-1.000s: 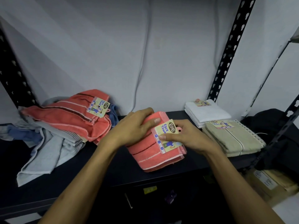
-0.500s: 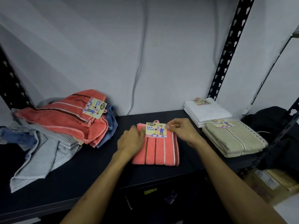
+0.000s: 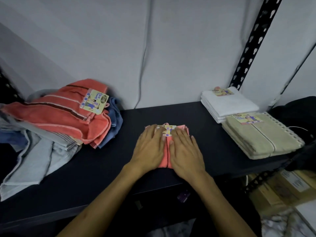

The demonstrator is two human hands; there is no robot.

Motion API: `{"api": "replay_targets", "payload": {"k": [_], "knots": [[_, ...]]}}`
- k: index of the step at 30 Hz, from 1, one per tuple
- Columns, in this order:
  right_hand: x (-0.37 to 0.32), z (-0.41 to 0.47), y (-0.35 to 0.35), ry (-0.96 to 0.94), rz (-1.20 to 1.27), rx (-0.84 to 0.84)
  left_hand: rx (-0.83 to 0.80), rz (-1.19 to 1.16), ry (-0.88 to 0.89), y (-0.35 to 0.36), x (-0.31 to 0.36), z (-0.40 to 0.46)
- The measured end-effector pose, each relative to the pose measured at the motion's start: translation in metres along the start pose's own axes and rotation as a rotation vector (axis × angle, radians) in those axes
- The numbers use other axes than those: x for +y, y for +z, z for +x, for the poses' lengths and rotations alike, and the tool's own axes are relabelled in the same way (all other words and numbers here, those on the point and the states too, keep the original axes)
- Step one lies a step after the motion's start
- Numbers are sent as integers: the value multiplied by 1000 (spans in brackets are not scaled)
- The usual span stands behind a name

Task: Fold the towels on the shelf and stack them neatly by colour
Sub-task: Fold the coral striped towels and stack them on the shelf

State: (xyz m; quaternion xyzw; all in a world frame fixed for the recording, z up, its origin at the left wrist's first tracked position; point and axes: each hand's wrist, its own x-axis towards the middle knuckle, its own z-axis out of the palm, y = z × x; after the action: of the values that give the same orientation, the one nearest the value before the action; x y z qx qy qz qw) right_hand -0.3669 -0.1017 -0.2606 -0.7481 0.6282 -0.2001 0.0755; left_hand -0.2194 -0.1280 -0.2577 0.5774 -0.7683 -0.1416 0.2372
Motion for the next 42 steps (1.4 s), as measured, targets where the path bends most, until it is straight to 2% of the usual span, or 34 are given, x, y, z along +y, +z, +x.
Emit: {"api": "replay_targets", "payload": {"k": [4,10,13,15,17,19,24,26,28,31,33,42], "knots": [[13,6,-1,-16,-62,-96,-190,140,-38,2,-13,-2],[39,0,-13,90,0,-204,-266,124,-29,-13,-29,-16],[43,-2,-13,97,77,-194,-233,-7,-27,-21,-28,-23],[45,0,-13,92,193,-117,-122,-135,-93,-26,-27,-20],[45,-2,-12,101,308,-42,-10,-70,-144,-30,-30,-14],[49,-2,-10,98,350,9,-21,68,-144,-30,-32,-9],[63,11,-22,115,77,178,-67,192,-81,-13,-16,-1],[50,16,-33,137,164,239,-87,208,-72,-5,-5,10],[34,16,-32,151,266,190,-126,210,-67,1,-1,23],[29,17,-13,129,-37,-2,-153,246,-87,-1,-11,44],[37,26,-10,154,-135,-65,-151,276,-114,-7,-24,58],[94,109,-24,87,-198,-85,-142,303,-224,-2,-48,72]]}}
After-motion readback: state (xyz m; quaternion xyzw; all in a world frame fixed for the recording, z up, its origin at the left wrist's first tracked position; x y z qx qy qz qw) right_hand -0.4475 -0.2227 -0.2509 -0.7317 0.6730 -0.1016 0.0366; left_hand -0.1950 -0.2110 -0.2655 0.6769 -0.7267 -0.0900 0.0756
